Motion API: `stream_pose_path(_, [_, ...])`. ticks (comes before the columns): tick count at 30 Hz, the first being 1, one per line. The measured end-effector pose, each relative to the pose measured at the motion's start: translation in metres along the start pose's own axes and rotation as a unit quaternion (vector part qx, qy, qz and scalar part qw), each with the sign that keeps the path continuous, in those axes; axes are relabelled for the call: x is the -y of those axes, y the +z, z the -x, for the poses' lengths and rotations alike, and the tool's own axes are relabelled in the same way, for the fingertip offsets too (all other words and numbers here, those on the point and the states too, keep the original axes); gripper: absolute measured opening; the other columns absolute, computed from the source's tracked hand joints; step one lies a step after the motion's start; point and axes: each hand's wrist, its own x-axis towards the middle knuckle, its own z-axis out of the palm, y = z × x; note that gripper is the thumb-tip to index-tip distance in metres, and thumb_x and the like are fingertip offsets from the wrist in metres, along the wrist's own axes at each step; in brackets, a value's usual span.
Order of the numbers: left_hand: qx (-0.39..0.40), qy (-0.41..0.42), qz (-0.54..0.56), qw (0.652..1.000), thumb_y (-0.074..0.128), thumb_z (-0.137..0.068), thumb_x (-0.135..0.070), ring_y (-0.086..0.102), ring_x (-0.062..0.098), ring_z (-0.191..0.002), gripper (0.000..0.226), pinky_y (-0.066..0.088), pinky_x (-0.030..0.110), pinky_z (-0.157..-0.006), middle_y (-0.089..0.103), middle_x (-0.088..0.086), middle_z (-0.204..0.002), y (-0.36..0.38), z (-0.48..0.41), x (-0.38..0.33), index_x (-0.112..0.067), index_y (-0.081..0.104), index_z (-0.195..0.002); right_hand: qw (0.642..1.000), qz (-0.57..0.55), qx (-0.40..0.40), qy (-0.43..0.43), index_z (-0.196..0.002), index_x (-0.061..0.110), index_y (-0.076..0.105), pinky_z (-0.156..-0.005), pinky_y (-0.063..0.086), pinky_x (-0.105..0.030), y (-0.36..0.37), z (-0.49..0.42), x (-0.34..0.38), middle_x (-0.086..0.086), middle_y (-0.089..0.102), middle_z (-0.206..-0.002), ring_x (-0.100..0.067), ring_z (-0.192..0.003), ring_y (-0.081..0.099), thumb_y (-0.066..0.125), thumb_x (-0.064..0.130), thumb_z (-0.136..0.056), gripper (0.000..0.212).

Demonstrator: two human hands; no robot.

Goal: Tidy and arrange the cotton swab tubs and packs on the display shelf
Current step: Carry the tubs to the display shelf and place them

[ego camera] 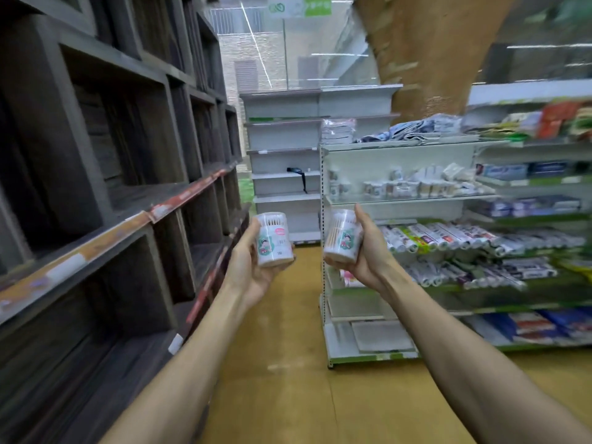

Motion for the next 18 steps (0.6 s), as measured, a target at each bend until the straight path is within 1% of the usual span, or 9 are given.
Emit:
stream_pose_path(3, [0.004, -0.013, 0.013, 1.0, 0.051, -0.098, -0.043, 0.062, 0.026, -0.088, 0.044, 0.056, 0.041, -0.074, 0.063, 0.014, -0.106, 0.018, -0.031, 0.023, -0.009, 0.063, -0.123, 1.0, -0.008, -0.018, 0.007, -0.118, 0.013, 0.059, -0.083, 0.05, -0.044, -0.032, -0.017, 0.011, -0.015, 0.057, -0.103, -0.027, -0.089, 0.06, 0.06, 0.062, -0.086, 0.058])
stream_pose_path(4, [0.004, -0.016, 0.016, 1.0, 0.052, -0.098, -0.043, 0.061, 0.028, -0.09, 0.043, 0.054, 0.042, -0.077, 0.063, 0.014, -0.105, 0.023, -0.041, 0.03, -0.009, 0.064, -0.122, 1.0, -0.009, -0.023, 0.007, -0.119, 0.013, 0.059, -0.085, 0.048, -0.046, -0.042, -0.023, 0.014, -0.016, 0.055, -0.106, -0.028, -0.092, 0.058, 0.06, 0.062, -0.086, 0.059])
stream_pose_path(5, [0.006, -0.021, 0.022, 1.0, 0.052, -0.097, -0.043, 0.06, 0.029, -0.093, 0.043, 0.052, 0.044, -0.081, 0.063, 0.014, -0.104, 0.028, -0.053, 0.038, -0.008, 0.064, -0.121, 1.0, -0.009, -0.027, 0.008, -0.118, 0.013, 0.059, -0.084, 0.048, -0.046, -0.051, -0.03, 0.016, -0.016, 0.056, -0.104, -0.028, -0.09, 0.058, 0.059, 0.062, -0.087, 0.058])
stream_pose_path(7, [0.01, -0.029, 0.024, 0.999, 0.054, -0.095, -0.043, 0.059, 0.031, -0.095, 0.047, 0.049, 0.047, -0.087, 0.064, 0.015, -0.102, 0.038, -0.075, 0.052, -0.006, 0.063, -0.123, 0.999, 0.003, -0.035, 0.007, -0.113, 0.013, 0.058, -0.078, 0.049, -0.044, -0.069, -0.044, 0.021, -0.011, 0.06, -0.092, -0.025, -0.08, 0.06, 0.054, 0.061, -0.091, 0.053])
stream_pose_path(9, [0.022, -0.041, 0.025, 0.999, 0.054, -0.095, -0.043, 0.064, 0.029, -0.09, 0.049, 0.049, 0.046, -0.087, 0.069, 0.013, -0.098, 0.047, -0.099, 0.066, -0.005, 0.061, -0.125, 0.999, 0.006, -0.042, 0.007, -0.109, 0.013, 0.058, -0.075, 0.05, -0.042, -0.088, -0.06, 0.024, -0.008, 0.062, -0.082, -0.022, -0.072, 0.061, 0.051, 0.059, -0.094, 0.048])
stream_pose_path(11, [0.041, -0.05, 0.027, 0.998, 0.051, -0.098, -0.042, 0.068, 0.026, -0.084, 0.046, 0.049, 0.044, -0.088, 0.073, 0.012, -0.093, 0.056, -0.125, 0.079, -0.005, 0.063, -0.123, 0.999, 0.0, -0.049, 0.007, -0.109, 0.013, 0.058, -0.072, 0.052, -0.04, -0.106, -0.078, 0.027, -0.008, 0.064, -0.081, -0.021, -0.07, 0.063, 0.049, 0.057, -0.095, 0.048])
stream_pose_path(13, [0.048, -0.056, 0.03, 0.997, 0.051, -0.097, -0.041, 0.069, 0.024, -0.08, 0.043, 0.049, 0.043, -0.086, 0.073, 0.01, -0.09, 0.063, -0.155, 0.093, -0.007, 0.065, -0.118, 0.998, -0.002, -0.056, 0.007, -0.115, 0.011, 0.057, -0.065, 0.057, -0.037, -0.126, -0.099, 0.032, -0.009, 0.067, -0.083, -0.02, -0.07, 0.067, 0.049, 0.057, -0.096, 0.05])
stream_pose_path(16, [0.052, -0.066, 0.042, 0.996, 0.059, -0.088, -0.044, 0.07, 0.025, -0.084, 0.054, 0.053, 0.043, -0.082, 0.071, 0.013, -0.098, 0.07, -0.206, 0.111, -0.006, 0.061, -0.126, 0.998, 0.018, -0.068, 0.002, -0.127, 0.009, 0.052, -0.056, 0.057, -0.035, -0.155, -0.136, 0.04, -0.009, 0.065, -0.085, -0.022, -0.068, 0.069, 0.051, 0.058, -0.093, 0.06])
stream_pose_path(18, [0.059, -0.079, 0.054, 0.994, 0.063, -0.085, -0.045, 0.07, 0.028, -0.091, 0.063, 0.054, 0.043, -0.08, 0.07, 0.016, -0.107, 0.074, -0.244, 0.124, -0.005, 0.057, -0.133, 0.996, 0.02, -0.082, -0.002, -0.125, 0.009, 0.053, -0.056, 0.057, -0.035, -0.171, -0.164, 0.046, -0.007, 0.068, -0.08, -0.021, -0.067, 0.07, 0.051, 0.058, -0.093, 0.059])
